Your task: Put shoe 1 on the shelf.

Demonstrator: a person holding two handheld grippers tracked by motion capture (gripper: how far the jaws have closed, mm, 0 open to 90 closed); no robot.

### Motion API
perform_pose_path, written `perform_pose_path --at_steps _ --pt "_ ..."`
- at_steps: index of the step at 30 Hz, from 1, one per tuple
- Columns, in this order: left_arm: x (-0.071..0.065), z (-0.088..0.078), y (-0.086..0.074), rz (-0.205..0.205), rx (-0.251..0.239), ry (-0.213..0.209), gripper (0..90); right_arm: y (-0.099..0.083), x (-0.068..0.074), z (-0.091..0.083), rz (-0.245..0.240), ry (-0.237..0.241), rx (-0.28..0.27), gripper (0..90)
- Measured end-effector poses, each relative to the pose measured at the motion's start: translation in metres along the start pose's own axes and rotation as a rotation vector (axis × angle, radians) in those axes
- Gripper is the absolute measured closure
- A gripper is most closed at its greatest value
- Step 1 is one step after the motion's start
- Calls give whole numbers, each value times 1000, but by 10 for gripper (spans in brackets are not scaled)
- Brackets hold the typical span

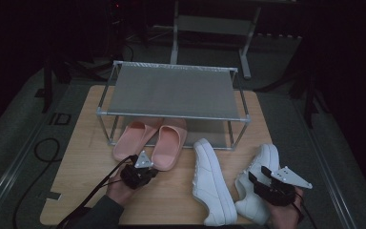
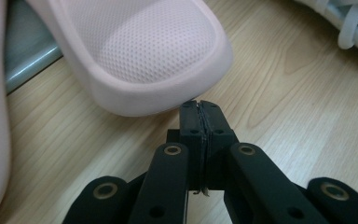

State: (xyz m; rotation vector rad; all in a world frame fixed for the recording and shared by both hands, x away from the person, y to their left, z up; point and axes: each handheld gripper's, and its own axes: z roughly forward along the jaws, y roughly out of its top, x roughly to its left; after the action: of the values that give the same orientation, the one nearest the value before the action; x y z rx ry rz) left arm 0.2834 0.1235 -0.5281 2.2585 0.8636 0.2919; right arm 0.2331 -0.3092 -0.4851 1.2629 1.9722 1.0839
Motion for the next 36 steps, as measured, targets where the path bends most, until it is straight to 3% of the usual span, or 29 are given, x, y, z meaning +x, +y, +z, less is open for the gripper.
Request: perform_pose_path --at_steps 12,19,23,36 --pt "-10 15 18 55 -9 -20 885 0 0 0 1 0 -1 431" --pt "-12 15 27 69 -31 -29 883 0 0 0 0 0 -1 432" --pt "-17 19 26 92 -10 -34 885 0 0 0 1 1 -1 432" --pt "-12 38 42 88 -26 -38 888 0 0 0 2 1 -1 433"
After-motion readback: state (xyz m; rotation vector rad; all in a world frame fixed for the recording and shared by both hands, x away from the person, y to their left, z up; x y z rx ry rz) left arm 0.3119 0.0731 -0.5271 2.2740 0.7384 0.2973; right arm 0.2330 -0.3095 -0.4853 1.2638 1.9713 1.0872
